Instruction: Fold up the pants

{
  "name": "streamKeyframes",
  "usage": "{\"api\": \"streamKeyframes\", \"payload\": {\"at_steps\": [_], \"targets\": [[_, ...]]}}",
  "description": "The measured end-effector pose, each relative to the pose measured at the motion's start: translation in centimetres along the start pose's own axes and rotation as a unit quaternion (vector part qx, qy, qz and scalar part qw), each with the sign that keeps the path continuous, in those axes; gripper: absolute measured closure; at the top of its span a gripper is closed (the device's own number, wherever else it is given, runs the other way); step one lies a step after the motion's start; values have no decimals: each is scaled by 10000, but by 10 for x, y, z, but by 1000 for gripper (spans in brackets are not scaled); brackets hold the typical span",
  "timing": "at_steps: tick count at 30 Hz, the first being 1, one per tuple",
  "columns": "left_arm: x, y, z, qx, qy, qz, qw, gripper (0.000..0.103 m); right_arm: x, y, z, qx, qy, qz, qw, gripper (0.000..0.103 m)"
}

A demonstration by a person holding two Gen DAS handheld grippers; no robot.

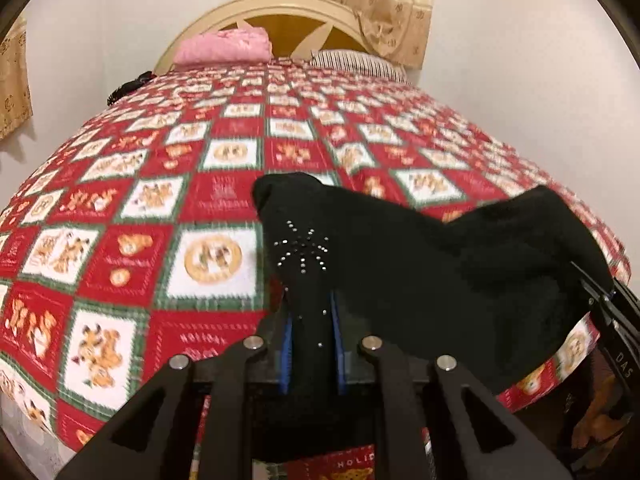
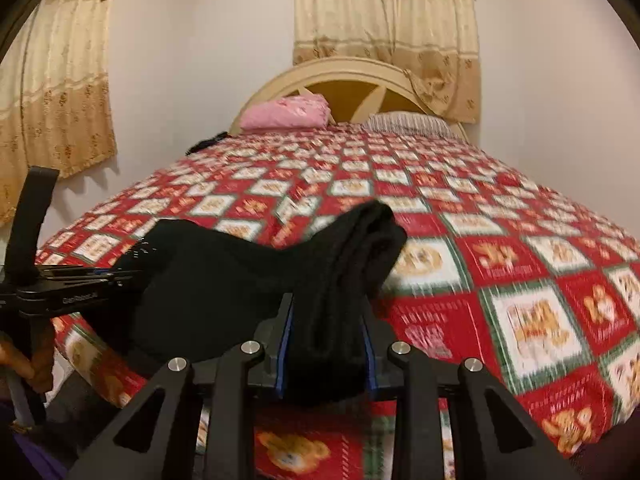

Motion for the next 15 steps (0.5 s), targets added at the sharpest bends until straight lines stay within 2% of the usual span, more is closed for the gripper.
{"api": "streamKeyframes", "payload": {"at_steps": [3, 9, 11, 12, 15], "targets": [[19, -21, 7, -212, -108, 99, 9997, 88, 22, -23, -8, -175, -243, 73, 9995, 75], [106, -63, 20, -665, -811, 446, 9935, 90, 92, -59, -43, -327, -929, 307, 9947, 75], [135, -71, 26, -788, -1096, 479, 9897, 91, 120, -72, -57, -393, -1200, 343, 9914, 76], [151, -75, 29, -845, -1279, 459, 9871, 95, 136, -79, -67, -430, -1372, 326, 9891, 76], [197, -90, 41, -1068, -1845, 340, 9764, 96, 172, -91, -93, -498, -1809, 109, 9822, 76]]}}
Point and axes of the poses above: each gripper's, at about its wrist camera, not at the fingertips, and z roughly against the way its jaws point, x to its left, y to its underside, the point moved 9 cm from there along -z, roughly the way its jaws point, and after that the axes turned 15 degrees about -x, right-handed, at the moved point
